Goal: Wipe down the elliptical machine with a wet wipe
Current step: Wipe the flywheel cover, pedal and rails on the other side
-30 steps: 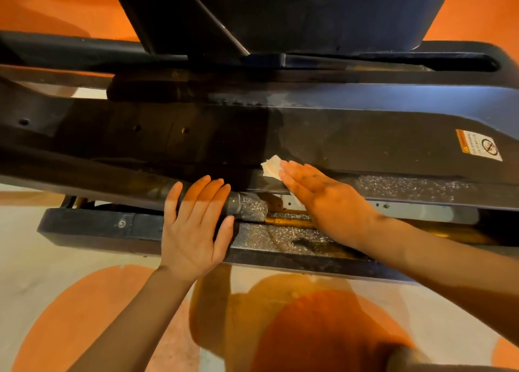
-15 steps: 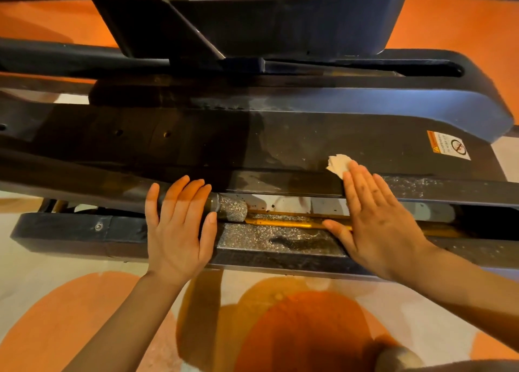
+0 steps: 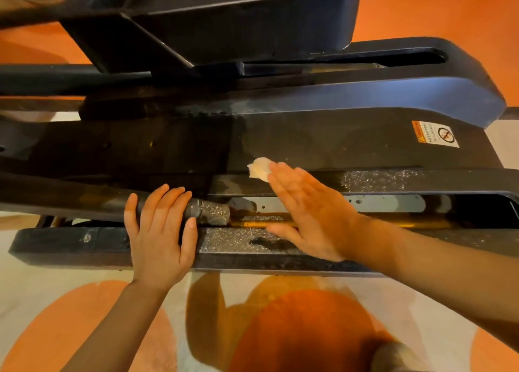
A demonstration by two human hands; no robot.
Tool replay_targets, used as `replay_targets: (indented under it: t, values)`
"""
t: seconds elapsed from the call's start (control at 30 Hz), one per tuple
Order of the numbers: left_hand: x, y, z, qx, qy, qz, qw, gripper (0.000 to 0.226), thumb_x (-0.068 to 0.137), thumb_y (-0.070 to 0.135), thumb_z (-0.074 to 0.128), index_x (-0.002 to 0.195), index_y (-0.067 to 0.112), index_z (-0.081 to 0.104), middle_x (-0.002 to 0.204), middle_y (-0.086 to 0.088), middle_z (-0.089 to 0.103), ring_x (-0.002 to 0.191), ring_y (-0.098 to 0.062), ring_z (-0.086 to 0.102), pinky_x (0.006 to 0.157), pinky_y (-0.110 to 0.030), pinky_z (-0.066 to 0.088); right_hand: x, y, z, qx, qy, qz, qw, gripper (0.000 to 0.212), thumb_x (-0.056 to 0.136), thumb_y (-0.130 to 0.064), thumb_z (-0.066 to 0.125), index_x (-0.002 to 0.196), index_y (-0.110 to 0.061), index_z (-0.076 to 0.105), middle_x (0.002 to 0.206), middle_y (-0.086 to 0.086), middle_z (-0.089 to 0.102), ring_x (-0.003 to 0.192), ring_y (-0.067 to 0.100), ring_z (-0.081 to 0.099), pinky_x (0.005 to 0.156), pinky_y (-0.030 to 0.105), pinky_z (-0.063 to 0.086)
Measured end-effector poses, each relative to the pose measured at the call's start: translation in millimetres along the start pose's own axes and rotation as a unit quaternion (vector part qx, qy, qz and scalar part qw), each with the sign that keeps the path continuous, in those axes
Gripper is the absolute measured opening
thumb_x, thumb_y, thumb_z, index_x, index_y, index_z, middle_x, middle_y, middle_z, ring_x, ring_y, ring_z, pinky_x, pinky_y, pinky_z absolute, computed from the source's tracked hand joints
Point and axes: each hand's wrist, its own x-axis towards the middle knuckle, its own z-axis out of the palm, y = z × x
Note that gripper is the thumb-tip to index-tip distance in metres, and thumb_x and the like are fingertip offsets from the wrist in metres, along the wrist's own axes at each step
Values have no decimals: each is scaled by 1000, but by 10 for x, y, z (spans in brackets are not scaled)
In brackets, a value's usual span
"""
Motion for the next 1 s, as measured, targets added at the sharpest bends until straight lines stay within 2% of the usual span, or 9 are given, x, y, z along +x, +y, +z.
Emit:
replay_targets:
  t: [0.07, 0.2, 0.33, 0.43, 0.57, 0.63, 0.73, 0.83, 1.0]
  values:
    - [-1, 11, -15, -1, -4, -2, 1000, 46, 97, 30, 37, 122, 3, 64, 128, -13, 62, 130, -32, 47, 120, -49, 8, -316, 189, -10, -29, 27, 80, 996, 89, 94, -68, 11, 151, -2, 25, 158, 17, 21, 146, 31, 21, 117, 43, 21]
    - [6, 50, -37, -3, -9, -13, 1000, 46, 98, 32, 36, 121, 3, 64, 127, -14, 62, 130, -32, 47, 120, -50, 8, -810, 417, -7, -48, 21, 186, 981, 90, 97, -67, 8, 148, 4, 26, 156, 23, 21, 146, 35, 21, 116, 47, 22]
    - [30, 129, -59, -22, -19, -12, 1000, 46, 99, 31, 36, 123, 3, 62, 128, -13, 61, 130, -30, 49, 120, -52, 11, -799, 406, 37, 20, 81, 192, 978, 81, 98, -61, 11, 151, -2, 27, 161, 14, 16, 149, 28, 10, 119, 41, 9]
    - [165, 284, -96, -66, -45, 21, 997, 46, 98, 32, 37, 126, 3, 61, 131, -12, 61, 130, -27, 50, 119, -48, 17, -664, 426, 10, 49, 127, 157, 978, 67, 99, -54, 24, 148, -10, 36, 161, 8, 18, 149, 22, 10, 118, 41, 14]
    - [391, 610, -44, -126, -126, 93, 980, 53, 104, 41, 29, 137, 9, 55, 142, -7, 54, 137, -19, 43, 121, -41, 19, -632, 465, 65, 38, 92, 104, 990, 70, 100, -56, 19, 154, -10, 20, 161, 7, 16, 149, 20, 10, 118, 37, 15]
    - [495, 763, 22, -148, -170, 111, 968, 58, 106, 48, 21, 144, 13, 47, 150, -3, 46, 143, -15, 35, 122, -36, 16, -623, 481, 53, -11, 63, 93, 994, 73, 101, -58, 11, 152, -7, 24, 159, 10, 20, 147, 24, 14, 115, 40, 12]
    - [596, 918, 137, -138, -215, 152, 955, 62, 105, 52, 16, 150, 16, 38, 157, 0, 35, 147, -11, 26, 123, -27, 7, -732, 523, 34, -31, 48, 95, 994, 72, 102, -57, 12, 150, -6, 29, 158, 10, 24, 146, 25, 20, 113, 42, 15]
    - [592, 973, 204, -134, -225, 161, 952, 62, 105, 53, 14, 153, 17, 32, 160, 2, 27, 149, -9, 18, 122, -22, 4, -1031, 618, 45, -6, 59, 160, 985, 74, 100, -60, 16, 153, -9, 23, 161, 6, 16, 149, 19, 12, 117, 37, 10]
    - [532, 954, 216, -150, -226, 155, 950, 62, 105, 55, 14, 154, 19, 25, 162, 4, 20, 150, -3, 10, 122, -23, 5, -1264, 685, 68, 0, 76, 278, 957, 83, 96, -65, -2, 155, -7, 12, 162, 9, 7, 151, 21, 2, 122, 38, 7]
